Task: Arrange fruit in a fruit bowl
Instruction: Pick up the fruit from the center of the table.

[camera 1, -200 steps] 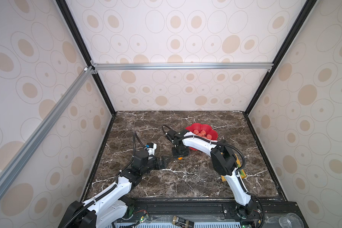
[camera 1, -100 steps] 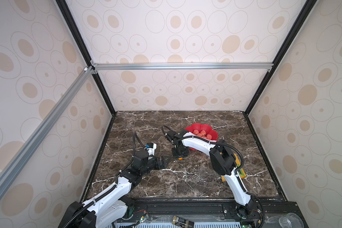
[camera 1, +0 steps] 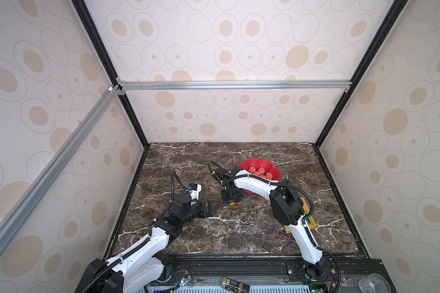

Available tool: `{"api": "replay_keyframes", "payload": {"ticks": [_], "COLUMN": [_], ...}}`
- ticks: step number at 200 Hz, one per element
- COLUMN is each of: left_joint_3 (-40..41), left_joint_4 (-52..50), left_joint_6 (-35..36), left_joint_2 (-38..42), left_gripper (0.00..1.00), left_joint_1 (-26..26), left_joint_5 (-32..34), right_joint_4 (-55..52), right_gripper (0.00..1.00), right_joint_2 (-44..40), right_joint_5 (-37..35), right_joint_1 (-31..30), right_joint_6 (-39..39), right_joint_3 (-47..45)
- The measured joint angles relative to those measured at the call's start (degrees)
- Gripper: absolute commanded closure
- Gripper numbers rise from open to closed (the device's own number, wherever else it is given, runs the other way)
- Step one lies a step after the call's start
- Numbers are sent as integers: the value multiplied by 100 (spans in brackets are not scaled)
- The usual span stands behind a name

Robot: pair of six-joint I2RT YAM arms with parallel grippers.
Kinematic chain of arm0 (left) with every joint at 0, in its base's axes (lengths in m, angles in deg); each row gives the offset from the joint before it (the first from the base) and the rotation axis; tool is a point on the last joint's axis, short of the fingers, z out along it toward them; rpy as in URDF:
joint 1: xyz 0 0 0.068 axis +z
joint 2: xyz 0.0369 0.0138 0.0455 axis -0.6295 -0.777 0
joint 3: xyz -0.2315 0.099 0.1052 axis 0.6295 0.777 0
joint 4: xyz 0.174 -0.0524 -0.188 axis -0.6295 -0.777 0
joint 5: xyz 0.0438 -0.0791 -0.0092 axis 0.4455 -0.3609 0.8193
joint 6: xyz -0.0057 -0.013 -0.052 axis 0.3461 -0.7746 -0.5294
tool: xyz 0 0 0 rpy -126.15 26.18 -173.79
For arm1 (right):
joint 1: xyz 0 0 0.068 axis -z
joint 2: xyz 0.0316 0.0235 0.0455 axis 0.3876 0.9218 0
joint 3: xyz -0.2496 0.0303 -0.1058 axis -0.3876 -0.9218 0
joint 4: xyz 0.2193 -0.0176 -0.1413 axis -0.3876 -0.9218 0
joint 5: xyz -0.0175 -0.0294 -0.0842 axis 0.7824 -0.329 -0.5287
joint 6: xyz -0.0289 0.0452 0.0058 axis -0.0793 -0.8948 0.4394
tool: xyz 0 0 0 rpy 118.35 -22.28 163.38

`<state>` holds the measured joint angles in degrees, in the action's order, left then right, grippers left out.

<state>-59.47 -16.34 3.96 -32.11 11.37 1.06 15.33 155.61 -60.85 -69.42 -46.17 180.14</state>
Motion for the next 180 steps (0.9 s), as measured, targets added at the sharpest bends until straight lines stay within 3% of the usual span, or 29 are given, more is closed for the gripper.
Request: {"api": "replay_keyframes", "payload": {"ticks": [107,180], "left_joint_3": [-750,-1576], "left_joint_4": [170,422], "left_joint_6": [155,382], "left_joint_2": [-916,-1917], "left_gripper": [1,1], "left_joint_1": [0,0], "left_joint_5": [-59,-160], "right_joint_4": [114,118], "right_gripper": [61,61], "right_joint_2": [-1108,-1572], "right_joint_5": [103,101], "right_joint_1": [68,544], "right_joint_6": [-46,-26], "right_joint_3": [-612,-870]}}
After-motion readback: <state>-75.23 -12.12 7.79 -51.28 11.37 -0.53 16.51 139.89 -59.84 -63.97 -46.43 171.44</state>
